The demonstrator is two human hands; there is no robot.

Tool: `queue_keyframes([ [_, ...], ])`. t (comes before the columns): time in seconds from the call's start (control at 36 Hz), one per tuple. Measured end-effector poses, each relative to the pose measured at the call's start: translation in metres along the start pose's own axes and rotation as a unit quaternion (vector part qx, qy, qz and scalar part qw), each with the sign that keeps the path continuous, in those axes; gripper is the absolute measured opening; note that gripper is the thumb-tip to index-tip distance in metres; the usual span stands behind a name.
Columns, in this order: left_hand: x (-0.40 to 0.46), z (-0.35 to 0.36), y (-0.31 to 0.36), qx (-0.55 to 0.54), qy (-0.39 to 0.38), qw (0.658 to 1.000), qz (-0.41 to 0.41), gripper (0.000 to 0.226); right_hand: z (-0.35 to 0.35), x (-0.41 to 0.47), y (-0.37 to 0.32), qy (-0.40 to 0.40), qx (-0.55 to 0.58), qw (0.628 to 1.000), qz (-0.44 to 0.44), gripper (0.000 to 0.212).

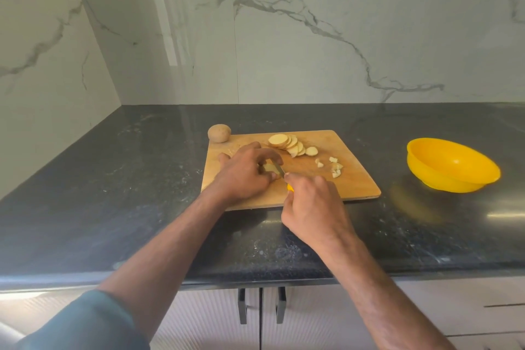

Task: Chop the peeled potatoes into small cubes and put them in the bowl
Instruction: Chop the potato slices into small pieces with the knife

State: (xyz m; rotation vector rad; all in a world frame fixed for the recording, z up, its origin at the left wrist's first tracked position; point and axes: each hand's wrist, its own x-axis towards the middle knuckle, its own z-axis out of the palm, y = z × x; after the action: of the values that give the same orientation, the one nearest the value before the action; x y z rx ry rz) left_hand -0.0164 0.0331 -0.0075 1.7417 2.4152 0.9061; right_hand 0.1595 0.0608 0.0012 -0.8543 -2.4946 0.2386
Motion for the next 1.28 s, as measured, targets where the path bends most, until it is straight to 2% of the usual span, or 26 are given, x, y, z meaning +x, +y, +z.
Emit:
queue_keyframes([
  [0.33, 0.0, -0.002, 0.002, 0.002, -0.023, 1.0, -0.002, 0.018, -0.017, -0.025, 0.001, -0.025, -0.012, 1.0, 0.01, 0.029],
  [0.44, -0.001, -0.001, 0.002, 0.002, -0.014, 1.0, 0.0, 0.015, -0.028, -0.036, 0.006, -0.008, -0.004, 1.0, 0.023, 0.033],
  [0.53, -0.002, -0.001, 0.001, -0.005, -0.009, 1.0, -0.001, 0.015, -0.034, -0.04, 0.014, 0.035, 0.012, 0.998, 0.047, 0.034],
  [0.64, -0.003, -0.002, 0.001, -0.031, 0.001, 1.0, -0.005, 0.033, -0.029, -0.033, 0.017, 0.068, 0.019, 0.995, 0.066, 0.033],
  [0.72, -0.006, -0.004, 0.001, -0.057, 0.018, 0.998, -0.012, 0.047, -0.019, -0.021, 0.011, 0.065, 0.021, 0.996, 0.059, 0.035],
  [0.81, -0.006, -0.003, -0.002, -0.074, 0.032, 0.997, -0.021, 0.052, -0.009, -0.01, 0.002, 0.064, 0.016, 0.997, 0.042, 0.038],
  [1.06, -0.004, -0.001, -0.004, -0.093, 0.045, 0.994, -0.026, 0.051, 0.009, 0.001, -0.004, 0.055, 0.022, 0.998, 0.036, 0.038],
  [1.28, -0.002, 0.0, -0.006, -0.068, 0.049, 0.996, -0.016, 0.039, 0.009, 0.003, -0.006, 0.035, 0.011, 0.999, 0.031, 0.032],
])
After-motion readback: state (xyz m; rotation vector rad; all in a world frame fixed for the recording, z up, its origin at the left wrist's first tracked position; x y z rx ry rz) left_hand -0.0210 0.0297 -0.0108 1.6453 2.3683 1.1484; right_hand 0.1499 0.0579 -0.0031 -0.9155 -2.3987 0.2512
